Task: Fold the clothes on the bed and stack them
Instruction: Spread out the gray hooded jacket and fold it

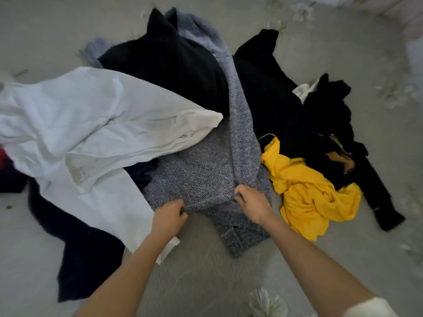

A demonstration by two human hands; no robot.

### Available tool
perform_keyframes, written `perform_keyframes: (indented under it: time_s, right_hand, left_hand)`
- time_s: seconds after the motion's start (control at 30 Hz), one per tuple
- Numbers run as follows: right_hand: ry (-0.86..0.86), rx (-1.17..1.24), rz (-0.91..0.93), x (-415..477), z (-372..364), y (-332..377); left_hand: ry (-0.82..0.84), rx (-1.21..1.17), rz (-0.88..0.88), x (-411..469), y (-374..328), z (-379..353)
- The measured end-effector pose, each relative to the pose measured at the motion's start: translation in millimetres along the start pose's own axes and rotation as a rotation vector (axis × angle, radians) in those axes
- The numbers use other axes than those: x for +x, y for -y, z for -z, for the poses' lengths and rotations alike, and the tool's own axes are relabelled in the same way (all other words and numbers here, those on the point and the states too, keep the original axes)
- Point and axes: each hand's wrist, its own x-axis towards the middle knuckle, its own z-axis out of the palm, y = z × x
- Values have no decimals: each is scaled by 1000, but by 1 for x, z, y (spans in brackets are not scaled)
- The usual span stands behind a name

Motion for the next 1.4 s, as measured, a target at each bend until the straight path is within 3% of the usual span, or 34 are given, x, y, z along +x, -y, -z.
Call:
perform_keyframes:
  time_s: [0.27,0.43,0.7,0.87,1.03,1.23,1.4]
  right_hand:
    - [-249,-30,81,-76,36,39]
    - [-357,-14,99,-131,47,56]
    - [-494,227,44,-219,24,65]
    - [-699,335,93,-267,59,72]
    - [-975,485,189,-322,121,75]
    - [-1092,596,284,-394,171,-1]
    - [-1129,781,186,-456,161,-94]
  left_hand:
    - [-134,-192,-39,-72,-12,44]
    - [-126,-217,-108,-123,-17,51]
    - [-155,-323,-253,-213,-25,44]
    - [-244,-413,-313,-260,-64,60]
    - [-345,-461,-534,-305,-121,82]
    - [-415,-477,-668,-354,-194,61]
    - [-380,-478,-521,-363,-212,-3]
